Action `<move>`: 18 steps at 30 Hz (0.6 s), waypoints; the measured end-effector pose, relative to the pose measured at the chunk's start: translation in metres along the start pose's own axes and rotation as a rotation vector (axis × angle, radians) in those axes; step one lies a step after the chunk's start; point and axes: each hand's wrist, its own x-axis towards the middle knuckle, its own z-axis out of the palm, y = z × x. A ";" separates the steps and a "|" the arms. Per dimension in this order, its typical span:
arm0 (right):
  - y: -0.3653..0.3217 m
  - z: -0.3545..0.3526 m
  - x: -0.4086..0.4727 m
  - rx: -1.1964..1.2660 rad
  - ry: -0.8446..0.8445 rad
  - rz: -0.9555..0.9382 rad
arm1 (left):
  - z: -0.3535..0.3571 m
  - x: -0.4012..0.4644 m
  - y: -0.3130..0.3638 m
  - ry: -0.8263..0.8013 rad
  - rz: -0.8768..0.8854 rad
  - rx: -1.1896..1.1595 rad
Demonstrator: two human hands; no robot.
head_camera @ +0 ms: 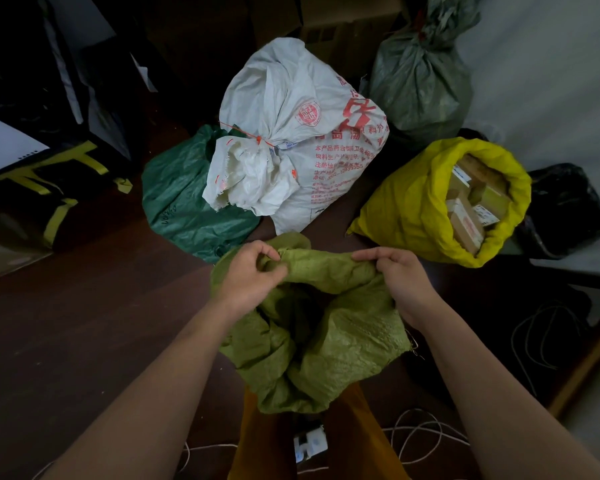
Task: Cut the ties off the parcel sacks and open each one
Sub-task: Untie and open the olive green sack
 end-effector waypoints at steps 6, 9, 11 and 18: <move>-0.004 -0.004 -0.001 -0.168 -0.086 -0.015 | 0.002 0.006 -0.003 -0.012 0.179 0.464; -0.007 -0.005 0.003 -0.387 0.013 -0.076 | 0.001 0.009 -0.005 0.104 0.231 0.525; -0.006 -0.007 0.008 -0.520 0.094 -0.141 | 0.002 0.011 -0.007 0.222 0.287 0.605; 0.000 -0.018 0.017 -0.733 0.202 -0.243 | 0.013 0.015 0.007 0.368 -0.027 -0.055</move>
